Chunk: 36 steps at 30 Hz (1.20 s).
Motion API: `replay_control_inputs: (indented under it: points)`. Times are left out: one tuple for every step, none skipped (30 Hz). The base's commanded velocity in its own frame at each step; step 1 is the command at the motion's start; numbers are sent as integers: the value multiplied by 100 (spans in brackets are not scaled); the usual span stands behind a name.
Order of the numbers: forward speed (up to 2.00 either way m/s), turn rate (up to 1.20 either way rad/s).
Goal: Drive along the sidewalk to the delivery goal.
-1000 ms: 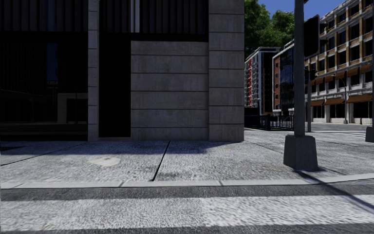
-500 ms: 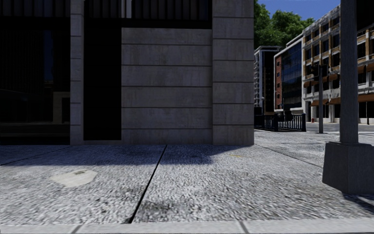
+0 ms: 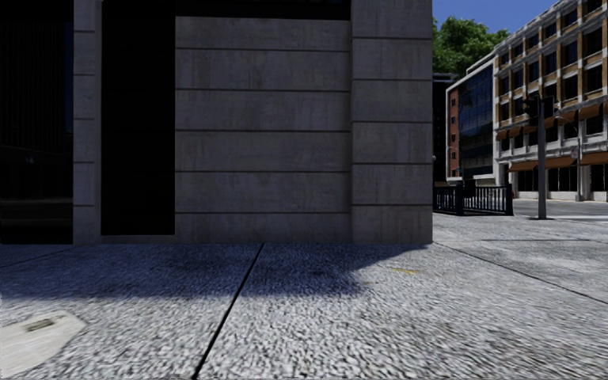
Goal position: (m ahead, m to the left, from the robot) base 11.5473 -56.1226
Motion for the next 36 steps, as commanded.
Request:
replay_control_inputs:
  points:
    - [178, 0]
    - [178, 0]
    - [177, 0]
    - [177, 0]
    - [177, -3]
    - [177, -13]
    - [177, -18]
    - [177, -21]
    - [177, -26]
    - [177, -26]
    - [177, -41]
    - [177, -47]
    - [177, -56]
    - [177, -62]
    - [177, -62]
    - [177, -64]
    - [177, -66]
    - [177, -67]
    - [177, -68]
    - [177, -68]
    - [177, -68]
    - [177, -72]
    - [177, -79]
    - [177, -85]
    - [177, -87]
    - [177, -88]
    - [177, -88]
    - [177, -88]
    - [177, -88]
    - [177, -88]
    - [177, -88]
    - [177, -88]
    - [177, -88]
    - [177, -88]
    - [177, -88]
    - [177, -88]
